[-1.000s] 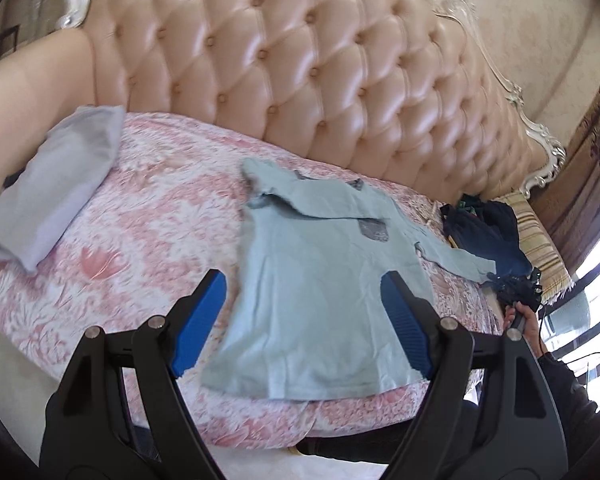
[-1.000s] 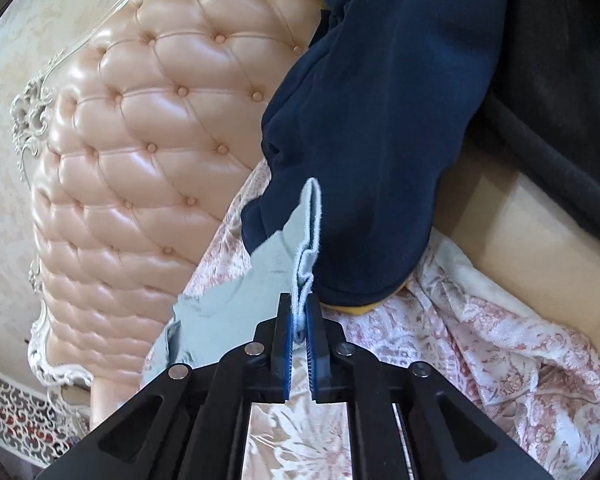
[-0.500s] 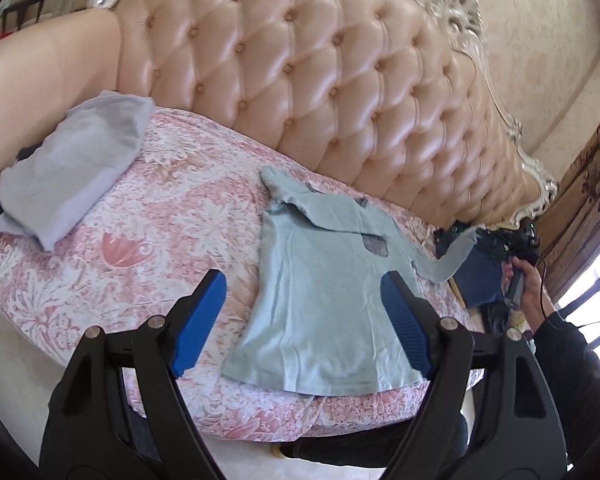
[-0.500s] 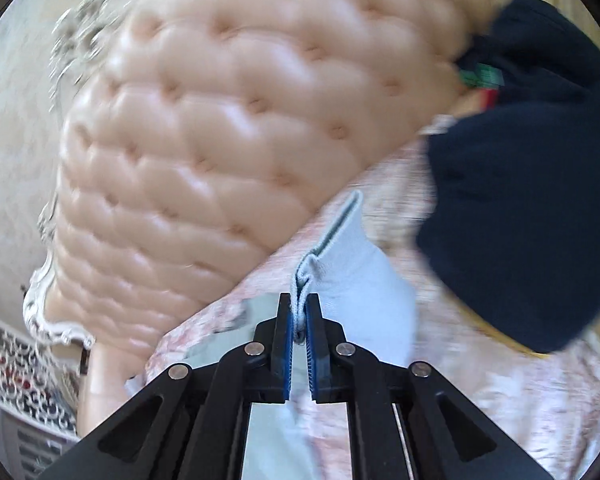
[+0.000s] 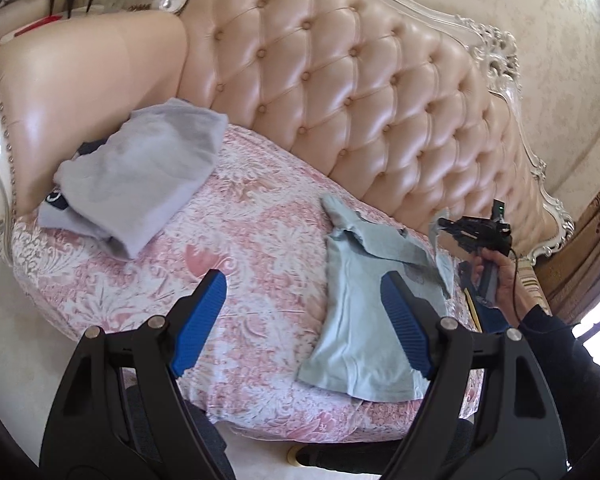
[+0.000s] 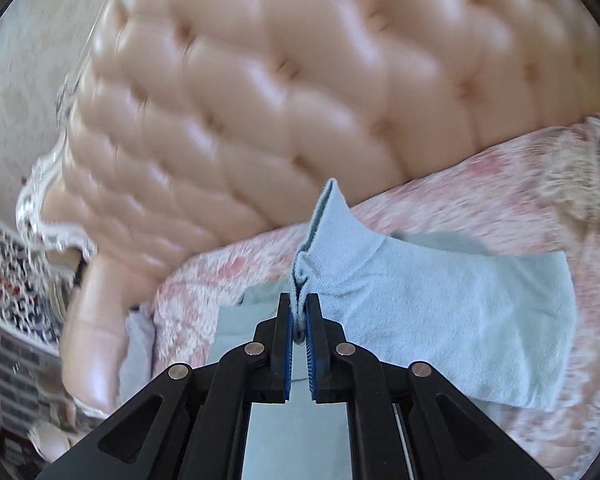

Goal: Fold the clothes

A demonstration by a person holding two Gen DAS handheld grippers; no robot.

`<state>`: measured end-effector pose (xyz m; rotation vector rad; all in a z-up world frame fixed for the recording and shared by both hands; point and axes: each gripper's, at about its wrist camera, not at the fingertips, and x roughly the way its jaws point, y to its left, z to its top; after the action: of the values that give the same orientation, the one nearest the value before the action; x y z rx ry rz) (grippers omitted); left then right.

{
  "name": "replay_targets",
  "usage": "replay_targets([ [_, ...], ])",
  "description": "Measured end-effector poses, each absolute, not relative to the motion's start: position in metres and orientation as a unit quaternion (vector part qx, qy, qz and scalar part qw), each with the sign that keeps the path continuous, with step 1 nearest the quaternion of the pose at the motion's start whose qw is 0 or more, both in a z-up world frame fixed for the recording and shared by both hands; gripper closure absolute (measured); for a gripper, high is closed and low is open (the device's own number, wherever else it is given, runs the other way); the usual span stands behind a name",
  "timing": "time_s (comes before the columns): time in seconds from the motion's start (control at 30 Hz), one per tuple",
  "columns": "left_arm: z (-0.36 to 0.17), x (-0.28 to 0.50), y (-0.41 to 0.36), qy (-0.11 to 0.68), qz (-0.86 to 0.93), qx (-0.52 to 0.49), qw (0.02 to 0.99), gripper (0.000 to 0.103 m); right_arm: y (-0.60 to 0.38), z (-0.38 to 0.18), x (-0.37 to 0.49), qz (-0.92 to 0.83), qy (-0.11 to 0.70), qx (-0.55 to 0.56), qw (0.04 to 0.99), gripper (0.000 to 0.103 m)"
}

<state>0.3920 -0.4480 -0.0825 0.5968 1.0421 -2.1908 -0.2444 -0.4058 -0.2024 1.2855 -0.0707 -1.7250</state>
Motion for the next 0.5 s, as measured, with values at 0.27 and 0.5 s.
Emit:
replay_targets([
  [0.27,-0.091,0.395,-0.453,0.4,-0.826,0.235,0.32,0.021,-0.47,-0.238,-0.189,-0.684,0.063,0.531,0.496,0.097],
  [0.5,-0.094,0.395,-0.454,0.402,-0.826,0.237,0.318,0.021,-0.473,-0.23,-0.16,-0.689,0.082,0.502,0.515,0.097],
])
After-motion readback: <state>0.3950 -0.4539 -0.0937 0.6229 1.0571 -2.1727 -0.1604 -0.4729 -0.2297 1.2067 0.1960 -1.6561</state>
